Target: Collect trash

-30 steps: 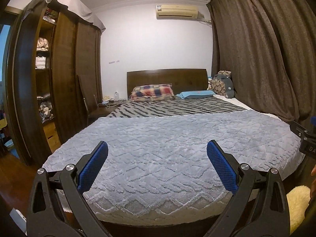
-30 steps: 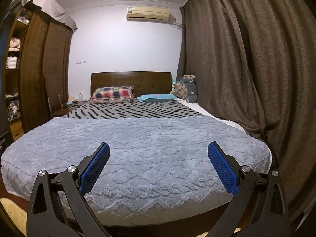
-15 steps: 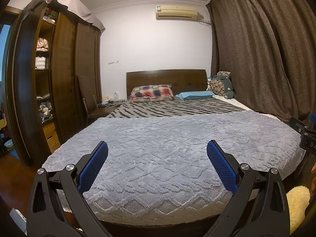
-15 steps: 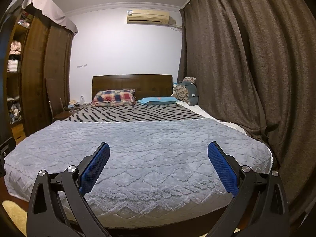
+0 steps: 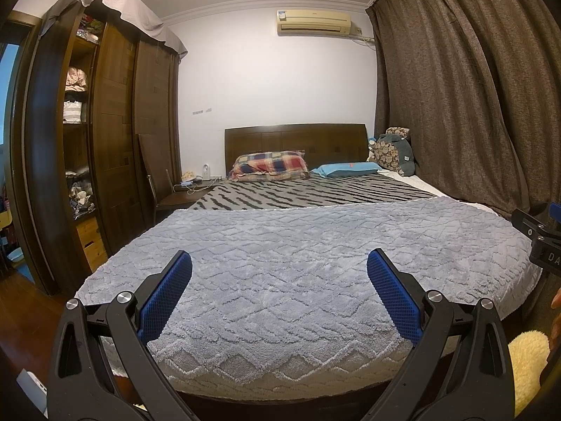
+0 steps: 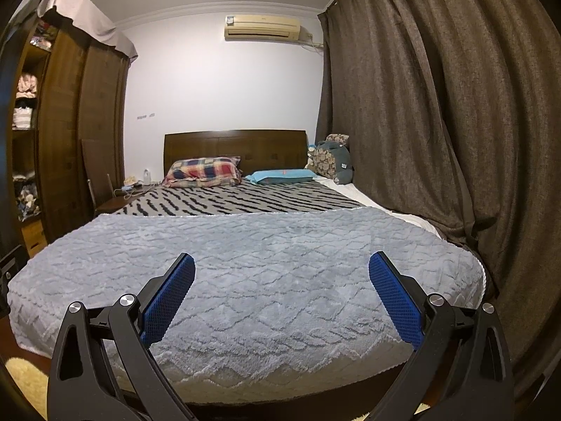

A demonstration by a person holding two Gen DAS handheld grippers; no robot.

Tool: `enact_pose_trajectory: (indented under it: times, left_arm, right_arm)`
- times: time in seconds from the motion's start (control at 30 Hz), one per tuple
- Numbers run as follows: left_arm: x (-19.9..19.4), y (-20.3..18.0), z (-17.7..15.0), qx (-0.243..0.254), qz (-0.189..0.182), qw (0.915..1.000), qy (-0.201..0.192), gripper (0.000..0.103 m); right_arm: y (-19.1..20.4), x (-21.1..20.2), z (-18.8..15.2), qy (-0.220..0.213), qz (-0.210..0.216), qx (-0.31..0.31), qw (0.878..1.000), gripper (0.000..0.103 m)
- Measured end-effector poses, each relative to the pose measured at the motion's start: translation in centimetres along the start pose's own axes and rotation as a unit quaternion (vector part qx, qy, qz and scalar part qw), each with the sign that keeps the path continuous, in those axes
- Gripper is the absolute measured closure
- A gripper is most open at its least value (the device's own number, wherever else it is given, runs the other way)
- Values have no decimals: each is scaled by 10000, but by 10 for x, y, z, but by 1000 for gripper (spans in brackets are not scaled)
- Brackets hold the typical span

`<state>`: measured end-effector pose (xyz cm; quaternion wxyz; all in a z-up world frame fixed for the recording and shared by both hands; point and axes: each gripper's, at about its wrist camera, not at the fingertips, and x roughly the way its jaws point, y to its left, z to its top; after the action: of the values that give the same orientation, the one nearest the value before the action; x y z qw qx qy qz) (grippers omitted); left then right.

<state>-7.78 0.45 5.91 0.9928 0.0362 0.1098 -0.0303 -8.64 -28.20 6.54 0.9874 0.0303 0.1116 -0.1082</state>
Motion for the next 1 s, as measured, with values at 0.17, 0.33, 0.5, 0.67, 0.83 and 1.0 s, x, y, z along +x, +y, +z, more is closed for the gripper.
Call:
enact_pose_trajectory:
  times: [0.17,0.33,0.5,0.67,0.83,1.0]
  left_arm:
    - [0,0,0,5,2,10000,5,8]
    - [-1,0,0,7,-5,10000,-5,8]
    - [-2,1,1,3,-5,10000,-9,8]
    - [-3,1,1,4,-11,10000,-8,8]
    - [-3,1,1,1,-10,10000,-5,8]
    - [-4,0,1,4,-14,10000,-2,8]
  right_arm:
    - [0,0,0,-1,11,7,10000,3]
    - [-1,0,0,5,12,19,10000,3]
    - [-1,-1,0,-2,20,45,10000,3]
    - [0,-1,0,4,40,57,10000,3]
    - [0,-1,0,15,42,64,10000,3]
    - [1,-1,-1,21,50,67,10000,3]
